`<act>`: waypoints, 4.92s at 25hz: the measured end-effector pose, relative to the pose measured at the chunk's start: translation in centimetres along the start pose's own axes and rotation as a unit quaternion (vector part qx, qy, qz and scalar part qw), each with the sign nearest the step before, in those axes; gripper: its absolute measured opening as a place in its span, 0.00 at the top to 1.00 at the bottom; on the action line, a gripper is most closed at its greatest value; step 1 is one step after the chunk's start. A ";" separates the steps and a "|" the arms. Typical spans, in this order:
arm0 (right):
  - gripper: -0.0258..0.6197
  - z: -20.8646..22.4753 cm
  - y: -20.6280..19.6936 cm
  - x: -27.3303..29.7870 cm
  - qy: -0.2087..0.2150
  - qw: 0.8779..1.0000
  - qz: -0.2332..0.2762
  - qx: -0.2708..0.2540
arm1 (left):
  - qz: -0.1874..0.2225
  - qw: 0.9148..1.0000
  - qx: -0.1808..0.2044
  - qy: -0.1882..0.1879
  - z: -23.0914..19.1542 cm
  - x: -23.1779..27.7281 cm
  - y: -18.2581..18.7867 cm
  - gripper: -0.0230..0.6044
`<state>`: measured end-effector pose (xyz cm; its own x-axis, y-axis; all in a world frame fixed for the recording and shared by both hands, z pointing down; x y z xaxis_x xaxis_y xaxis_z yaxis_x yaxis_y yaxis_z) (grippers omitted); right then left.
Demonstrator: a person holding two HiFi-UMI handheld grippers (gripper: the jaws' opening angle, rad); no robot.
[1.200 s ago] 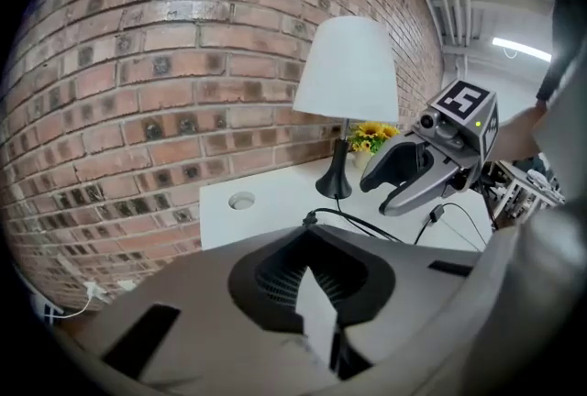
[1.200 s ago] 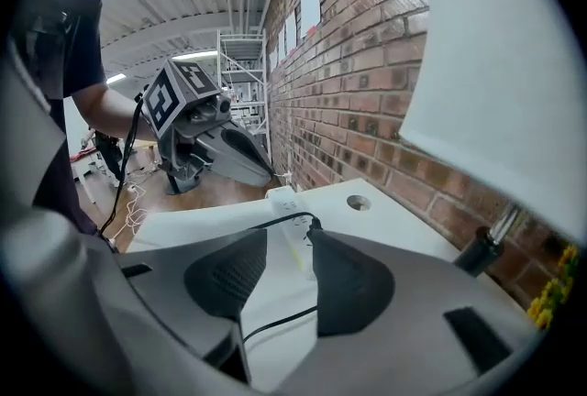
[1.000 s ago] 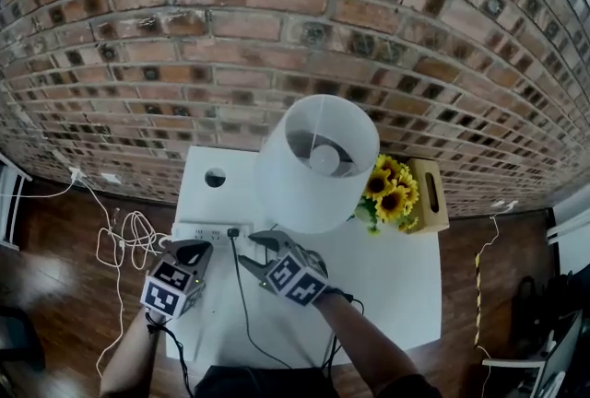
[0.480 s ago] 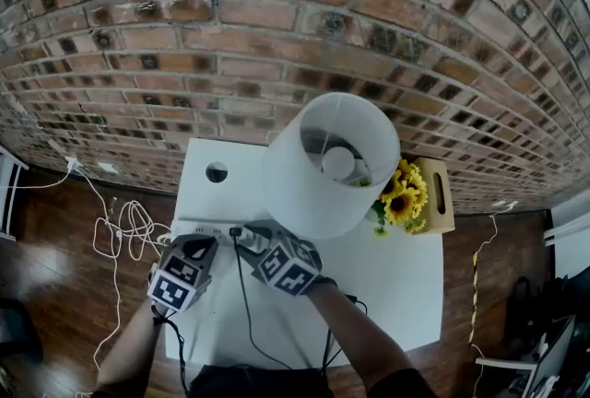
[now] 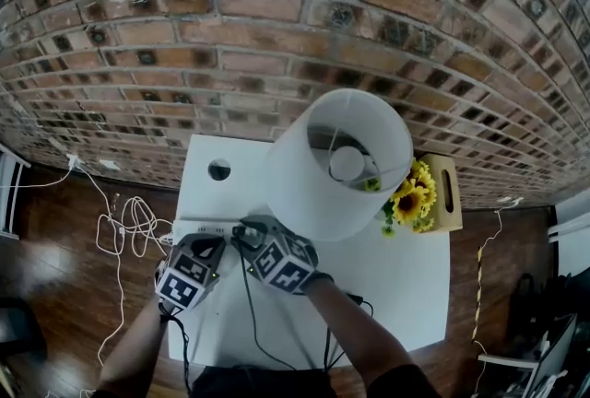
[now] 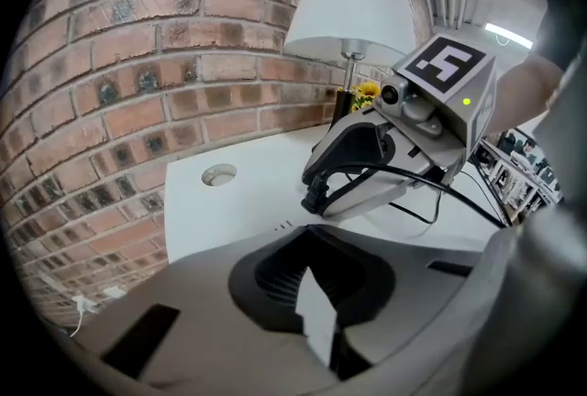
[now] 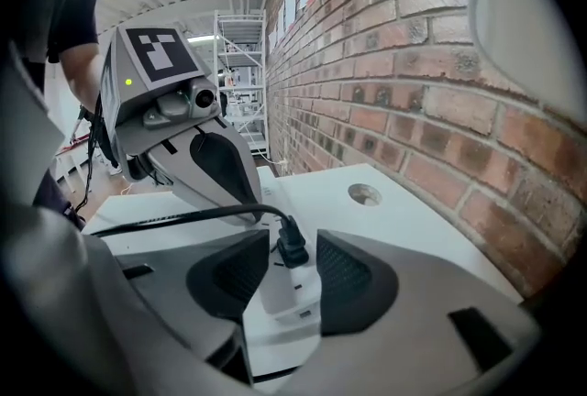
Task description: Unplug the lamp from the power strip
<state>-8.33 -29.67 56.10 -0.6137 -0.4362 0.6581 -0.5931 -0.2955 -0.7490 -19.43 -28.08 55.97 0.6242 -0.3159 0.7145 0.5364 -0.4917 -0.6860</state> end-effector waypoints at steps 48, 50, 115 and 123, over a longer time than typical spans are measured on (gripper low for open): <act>0.84 -0.4 0.8 -0.1 -0.056 0.998 0.010 0.004 | -0.051 0.999 -0.007 0.008 -0.1 0.6 0.6 0.94; 0.84 -0.1 0.7 0.0 -0.055 0.998 0.014 0.036 | -0.052 0.999 -0.007 0.009 -0.1 0.6 0.6 0.94; 0.84 -1.4 6.9 -3.1 -0.092 0.991 0.092 -0.007 | -0.055 0.998 0.016 0.006 0.1 0.8 0.8 0.93; 0.84 -1.2 7.3 -4.6 -0.129 0.988 0.086 -0.023 | -0.047 0.999 0.007 0.011 -0.3 0.9 0.3 0.93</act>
<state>-10.44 -28.78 47.73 -0.5579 -0.6800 0.4757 -0.5185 -0.1620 -0.8396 -18.83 -28.74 56.41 0.5581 -0.2865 0.7787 0.5997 -0.5093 -0.6172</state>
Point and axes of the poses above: the fingertips, and each gripper's own axes: x forward along the fingers, z to its right, y out of its top, the point moved 8 cm from there along -x, backward along the fingers, and after that the axes turned 4 degrees about -y, right-handed, at the moved point
